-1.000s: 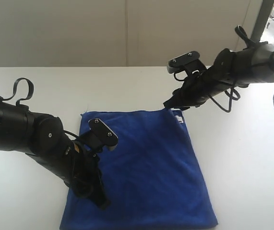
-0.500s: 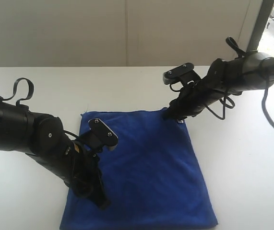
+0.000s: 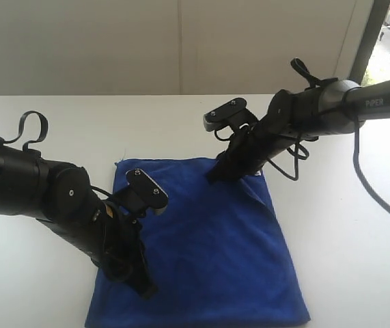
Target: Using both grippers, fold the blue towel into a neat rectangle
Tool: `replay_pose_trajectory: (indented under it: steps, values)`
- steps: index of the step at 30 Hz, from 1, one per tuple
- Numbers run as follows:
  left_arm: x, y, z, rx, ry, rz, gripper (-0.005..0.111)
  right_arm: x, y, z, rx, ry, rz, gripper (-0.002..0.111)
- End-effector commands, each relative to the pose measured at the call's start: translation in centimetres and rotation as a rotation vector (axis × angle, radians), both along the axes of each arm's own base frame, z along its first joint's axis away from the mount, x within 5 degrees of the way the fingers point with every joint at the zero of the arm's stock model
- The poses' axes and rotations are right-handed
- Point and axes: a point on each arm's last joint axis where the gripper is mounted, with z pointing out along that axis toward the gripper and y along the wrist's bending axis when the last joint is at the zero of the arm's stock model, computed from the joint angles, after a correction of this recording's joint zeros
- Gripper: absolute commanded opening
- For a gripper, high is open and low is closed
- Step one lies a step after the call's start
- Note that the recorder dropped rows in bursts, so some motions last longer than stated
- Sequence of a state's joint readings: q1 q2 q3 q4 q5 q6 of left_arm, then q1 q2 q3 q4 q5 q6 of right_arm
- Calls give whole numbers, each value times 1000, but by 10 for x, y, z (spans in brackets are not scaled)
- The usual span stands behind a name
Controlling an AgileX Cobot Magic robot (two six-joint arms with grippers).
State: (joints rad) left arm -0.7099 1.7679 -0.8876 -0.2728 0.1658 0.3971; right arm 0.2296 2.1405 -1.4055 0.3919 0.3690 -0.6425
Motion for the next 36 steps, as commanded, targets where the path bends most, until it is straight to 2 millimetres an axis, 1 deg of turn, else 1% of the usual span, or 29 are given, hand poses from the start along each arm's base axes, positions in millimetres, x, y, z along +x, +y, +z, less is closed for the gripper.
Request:
replay_pose_trajectory:
  steps: [1, 6, 8, 9, 12, 13, 16, 22, 24, 27, 32, 36]
  values:
    - [-2, 1, -10, 17, 34, 11, 0, -2, 8, 2, -3, -9, 25, 42]
    - [-2, 1, -10, 17, 34, 11, 0, -2, 9, 2, -3, -11, 26, 42]
    - [-2, 1, -10, 17, 34, 11, 0, -1, 9, 2, -3, -13, 26, 39]
    - [-2, 1, -10, 17, 34, 11, 0, -1, 9, 2, -3, -13, 26, 37]
    - [-2, 1, -10, 17, 34, 11, 0, -1, 9, 3, -3, -21, 24, 26]
    - [-2, 1, -10, 17, 34, 11, 0, 0, 9, 4, -5, -30, 22, 17]
    - [-2, 1, -10, 17, 34, 11, 0, 1, 7, 4, -15, -49, 24, 9]
    - [-2, 1, -10, 21, 41, 9, 0, 3, 6, 5, -44, -75, 42, 9]
    - [-2, 1, -10, 21, 41, 9, 0, 4, 2, 5, -48, -76, 36, 9]
    - [-2, 1, -10, 21, 43, 9, 0, 8, -13, 5, -54, -77, 0, 9]
    - [-3, 1, -11, 22, 45, 8, 0, 12, -24, 6, -60, -103, -26, 9]
    - [-3, 1, -11, 22, 45, 8, 0, 16, -36, 7, -65, -128, -57, 9]
